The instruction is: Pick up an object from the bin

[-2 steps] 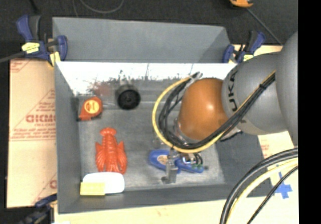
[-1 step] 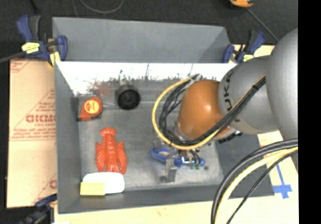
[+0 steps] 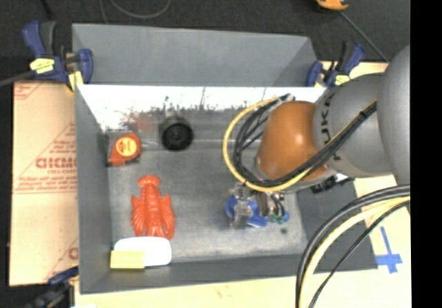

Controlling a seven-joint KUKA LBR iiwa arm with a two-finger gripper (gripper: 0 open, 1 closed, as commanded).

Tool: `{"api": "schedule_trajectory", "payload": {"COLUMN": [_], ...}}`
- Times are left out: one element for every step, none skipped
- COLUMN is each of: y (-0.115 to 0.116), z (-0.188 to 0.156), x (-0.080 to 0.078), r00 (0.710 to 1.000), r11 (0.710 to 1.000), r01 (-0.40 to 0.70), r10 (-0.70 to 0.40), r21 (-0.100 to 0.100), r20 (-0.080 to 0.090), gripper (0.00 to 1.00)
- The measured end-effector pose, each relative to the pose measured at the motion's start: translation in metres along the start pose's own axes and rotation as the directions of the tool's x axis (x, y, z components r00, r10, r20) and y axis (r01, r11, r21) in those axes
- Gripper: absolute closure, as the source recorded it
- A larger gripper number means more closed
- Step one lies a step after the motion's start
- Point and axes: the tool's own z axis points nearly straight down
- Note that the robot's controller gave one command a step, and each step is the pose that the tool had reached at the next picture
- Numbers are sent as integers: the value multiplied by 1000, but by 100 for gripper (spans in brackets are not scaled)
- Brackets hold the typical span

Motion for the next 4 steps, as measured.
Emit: {"api": "schedule_trajectory", "payload": {"y": [0,-5,-4,-4], "z": [0,-13,-13,-13], "x": [0,2,2,2], "r00": [1000,1000,1000,1000], "r11": [1000,1000,1000,1000], "r01": [0,12,10,10], "r10": [0,-12,-10,-10], "r21": [0,1,0,0], "r20": [0,4,3,3], "gripper": [100,0,100,100]}}
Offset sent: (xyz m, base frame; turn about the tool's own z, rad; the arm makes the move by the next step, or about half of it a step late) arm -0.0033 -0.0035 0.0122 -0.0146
